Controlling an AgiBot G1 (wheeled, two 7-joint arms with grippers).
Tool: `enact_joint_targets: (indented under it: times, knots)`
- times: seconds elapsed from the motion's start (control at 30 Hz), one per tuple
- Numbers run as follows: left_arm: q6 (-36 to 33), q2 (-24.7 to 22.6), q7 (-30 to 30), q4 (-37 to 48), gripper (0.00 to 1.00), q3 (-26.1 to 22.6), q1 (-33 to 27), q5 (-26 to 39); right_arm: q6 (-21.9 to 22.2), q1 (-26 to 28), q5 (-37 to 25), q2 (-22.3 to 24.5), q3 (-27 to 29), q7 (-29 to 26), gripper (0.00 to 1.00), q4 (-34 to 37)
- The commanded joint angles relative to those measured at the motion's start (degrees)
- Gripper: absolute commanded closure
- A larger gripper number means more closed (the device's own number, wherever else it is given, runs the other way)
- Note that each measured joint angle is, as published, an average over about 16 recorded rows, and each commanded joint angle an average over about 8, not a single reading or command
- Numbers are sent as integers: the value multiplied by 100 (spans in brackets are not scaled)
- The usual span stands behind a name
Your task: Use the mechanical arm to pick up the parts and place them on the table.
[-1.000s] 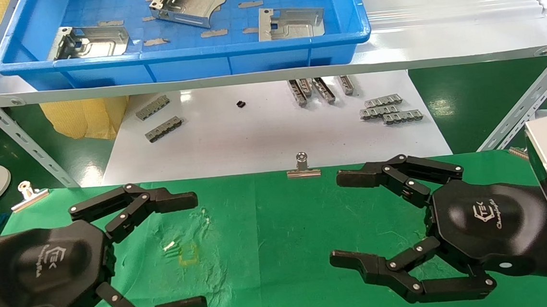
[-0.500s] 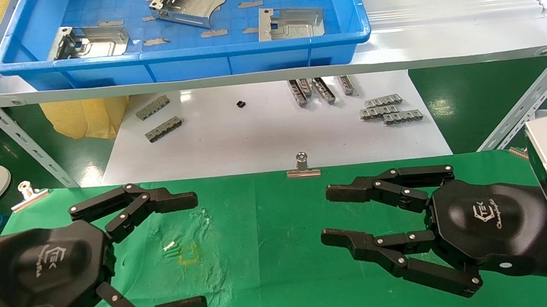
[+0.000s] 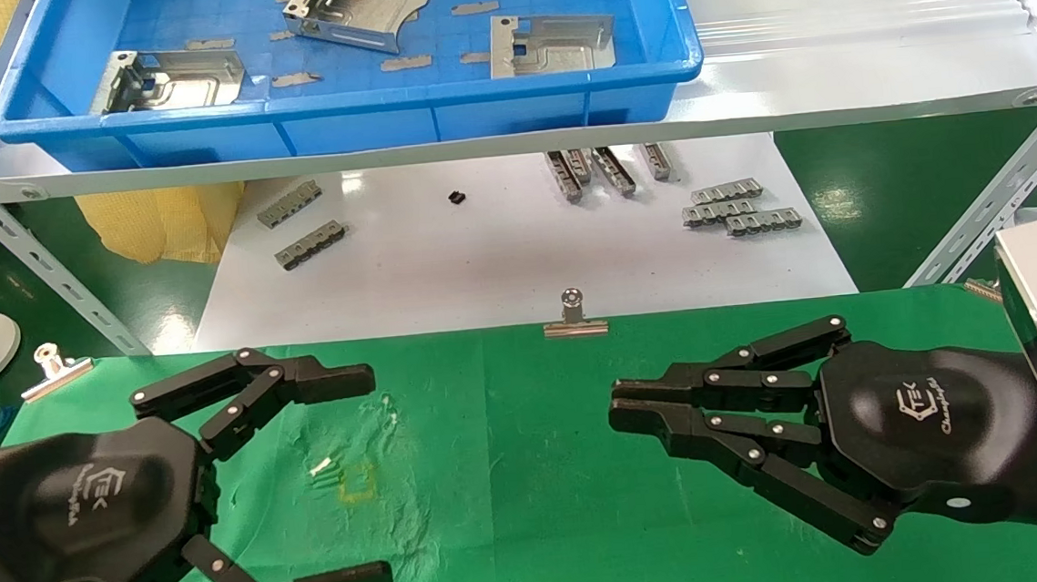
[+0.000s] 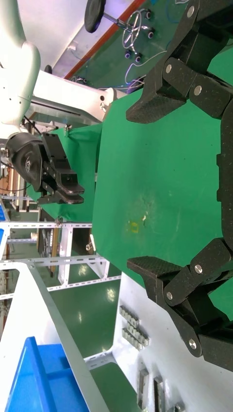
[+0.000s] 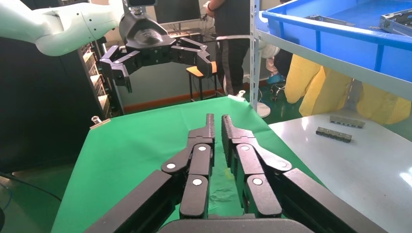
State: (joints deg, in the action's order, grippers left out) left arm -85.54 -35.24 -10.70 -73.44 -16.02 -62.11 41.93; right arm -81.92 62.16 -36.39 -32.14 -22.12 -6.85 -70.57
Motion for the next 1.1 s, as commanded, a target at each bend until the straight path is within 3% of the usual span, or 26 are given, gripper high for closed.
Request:
enact_joint_targets:
  times: [0.03,0.2,0.4,0.73,0.87,1.03,1.1]
  knots:
    - [-8,10,4,-1,0,1,29,-9,0,0,0,0,0,0,100,0]
    - [81,-112,-33,27,0,-22,-348,121,0,0,0,0,0,0,100,0]
    - [334,-563,-227,572,0,-290,-1676,868,0,0,0,0,0,0,100,0]
    - [926,-1976,27,3384,0,-960,-3944,2341,0,0,0,0,0,0,100,0]
    - [1616,-2570,276,4649,0,-1136,-4576,2788,0,0,0,0,0,0,100,0]
    - [3047,-3208,561,5909,0,-1263,-5134,3222,0,0,0,0,0,0,100,0]
    - [3589,-3418,627,6278,9,-1302,-5264,3342,0,0,0,0,0,0,100,0]
